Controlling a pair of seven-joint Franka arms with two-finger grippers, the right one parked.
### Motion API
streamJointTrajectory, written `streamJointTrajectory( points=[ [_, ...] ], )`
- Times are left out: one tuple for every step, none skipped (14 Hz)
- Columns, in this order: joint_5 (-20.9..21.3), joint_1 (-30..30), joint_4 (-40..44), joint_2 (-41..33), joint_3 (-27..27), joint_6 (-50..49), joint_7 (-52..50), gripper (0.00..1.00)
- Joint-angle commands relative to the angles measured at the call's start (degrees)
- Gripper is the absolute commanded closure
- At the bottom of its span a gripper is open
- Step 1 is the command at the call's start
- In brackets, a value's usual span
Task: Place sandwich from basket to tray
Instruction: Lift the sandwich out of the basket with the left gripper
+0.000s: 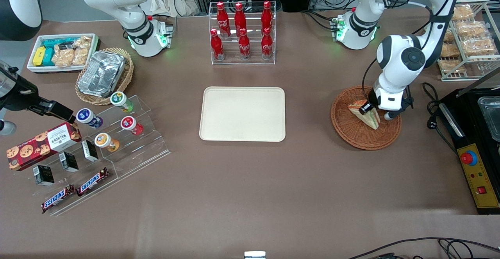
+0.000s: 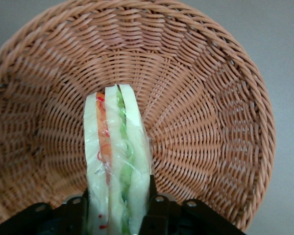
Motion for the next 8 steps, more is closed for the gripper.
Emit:
streamJointTrajectory(
  points=[
    [0.6, -0.5, 4.7, -7.2, -1.4, -14.0, -1.5, 0.78],
    [0.6, -0.5, 8.2, -8.2, -3.3, -20.3, -1.4, 0.78],
    [0.6, -0.5, 12.2, -8.8, -5.0, -26.1, -1.5, 0.78],
    [0.6, -0.5, 15.6, -8.8, -7.8, -31.0, -1.7, 0.78],
    [0.9, -0.5, 17.9, -8.9, -11.1, -34.3, -1.8, 0.77],
    [0.9, -0.5, 18.5, -9.1, -14.4, -35.2, -1.7, 0.76],
    [0.9, -0.5, 18.7, -9.5, -18.0, -35.0, -1.6, 0.75],
    [1.0, -0.5, 19.1, -9.1, -21.7, -34.0, -1.7, 0.74]
  ],
)
